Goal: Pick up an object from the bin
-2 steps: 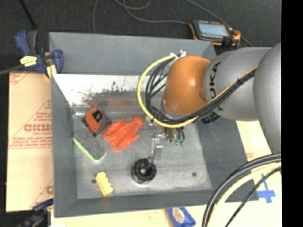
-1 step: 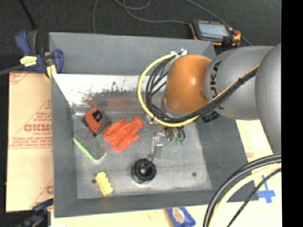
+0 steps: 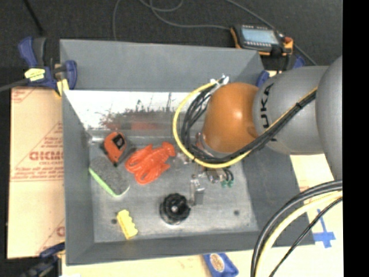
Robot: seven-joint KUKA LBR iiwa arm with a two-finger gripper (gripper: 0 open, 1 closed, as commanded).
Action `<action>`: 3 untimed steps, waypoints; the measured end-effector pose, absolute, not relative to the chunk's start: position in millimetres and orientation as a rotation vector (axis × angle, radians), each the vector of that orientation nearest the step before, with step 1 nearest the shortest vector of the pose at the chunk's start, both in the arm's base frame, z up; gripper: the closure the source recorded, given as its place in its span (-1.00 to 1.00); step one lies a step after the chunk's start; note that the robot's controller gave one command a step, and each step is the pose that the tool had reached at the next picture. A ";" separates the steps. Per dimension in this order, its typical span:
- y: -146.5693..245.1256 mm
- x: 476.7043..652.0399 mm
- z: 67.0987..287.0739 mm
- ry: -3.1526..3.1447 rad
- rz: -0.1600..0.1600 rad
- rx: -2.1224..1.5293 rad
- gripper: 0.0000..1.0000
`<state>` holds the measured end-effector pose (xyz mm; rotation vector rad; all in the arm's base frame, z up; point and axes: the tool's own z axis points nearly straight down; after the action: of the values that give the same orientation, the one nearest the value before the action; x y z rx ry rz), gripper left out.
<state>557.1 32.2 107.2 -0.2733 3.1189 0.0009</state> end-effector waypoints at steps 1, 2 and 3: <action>27.3 526.1 75.5 3.091 -0.002 -0.553 -1.00; 71.9 491.5 72.0 3.004 -0.001 -0.883 1.00; 71.9 491.5 72.0 3.004 -0.001 -0.882 1.00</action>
Offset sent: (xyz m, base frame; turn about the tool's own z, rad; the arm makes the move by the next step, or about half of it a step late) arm -0.0688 0.0399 -0.0372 -0.3978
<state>491.5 71.9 72.0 -0.8823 3.0039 -0.0012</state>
